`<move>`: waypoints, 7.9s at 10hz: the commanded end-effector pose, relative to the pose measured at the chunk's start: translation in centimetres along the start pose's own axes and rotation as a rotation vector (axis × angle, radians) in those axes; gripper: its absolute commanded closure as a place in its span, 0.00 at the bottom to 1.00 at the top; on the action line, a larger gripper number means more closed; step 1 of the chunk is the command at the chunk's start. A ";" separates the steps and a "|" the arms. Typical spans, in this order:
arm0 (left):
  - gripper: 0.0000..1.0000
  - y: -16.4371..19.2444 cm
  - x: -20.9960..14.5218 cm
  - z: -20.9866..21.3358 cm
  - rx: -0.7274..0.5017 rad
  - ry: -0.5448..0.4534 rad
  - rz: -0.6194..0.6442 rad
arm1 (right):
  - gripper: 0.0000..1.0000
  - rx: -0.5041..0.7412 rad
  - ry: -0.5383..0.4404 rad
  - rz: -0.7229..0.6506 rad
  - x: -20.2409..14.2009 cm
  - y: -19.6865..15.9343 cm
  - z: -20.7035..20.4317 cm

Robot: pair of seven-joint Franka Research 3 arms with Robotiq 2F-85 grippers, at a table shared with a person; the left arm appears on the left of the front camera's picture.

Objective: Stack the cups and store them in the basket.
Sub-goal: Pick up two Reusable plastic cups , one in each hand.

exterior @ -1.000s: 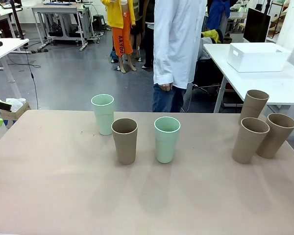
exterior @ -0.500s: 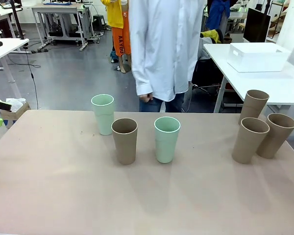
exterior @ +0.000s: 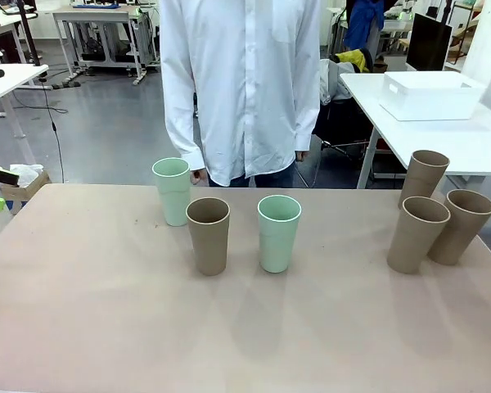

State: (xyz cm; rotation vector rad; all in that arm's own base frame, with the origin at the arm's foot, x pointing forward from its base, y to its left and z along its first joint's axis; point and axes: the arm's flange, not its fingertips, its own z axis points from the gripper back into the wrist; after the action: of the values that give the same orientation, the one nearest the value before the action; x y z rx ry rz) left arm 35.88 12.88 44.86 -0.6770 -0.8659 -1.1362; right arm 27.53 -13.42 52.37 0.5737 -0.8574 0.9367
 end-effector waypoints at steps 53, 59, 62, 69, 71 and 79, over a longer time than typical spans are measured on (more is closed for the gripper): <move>0.00 21.4 -7.3 -27.1 -0.377 -0.487 -0.049 | 0.00 0.269 -0.499 0.066 -23.2 -23.5 -13.3; 0.00 21.4 -7.2 -29.7 -0.371 -0.527 -0.085 | 0.00 0.251 -0.502 0.032 -23.2 -23.9 -14.6; 0.00 21.3 -7.0 -30.6 -0.325 -0.548 -0.098 | 0.00 0.248 -0.501 0.019 -23.1 -24.0 -15.3; 0.00 20.4 -6.8 -32.3 -0.281 -0.521 -0.105 | 0.00 0.250 -0.508 -0.012 -23.3 -23.5 -16.4; 0.00 20.4 -6.7 -32.5 -0.282 -0.520 -0.100 | 0.00 0.295 -0.488 -0.013 -23.4 -23.3 -16.5; 0.00 19.7 -6.3 -34.4 -0.285 -0.526 -0.064 | 0.00 0.366 -0.440 -0.017 -22.8 -21.3 -19.7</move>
State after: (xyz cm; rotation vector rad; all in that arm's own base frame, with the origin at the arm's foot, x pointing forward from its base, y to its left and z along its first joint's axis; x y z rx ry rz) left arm 62.22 -6.36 21.06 -1.2339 -1.1543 -1.1979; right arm 46.53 -20.28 20.58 1.1368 -1.0980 0.9816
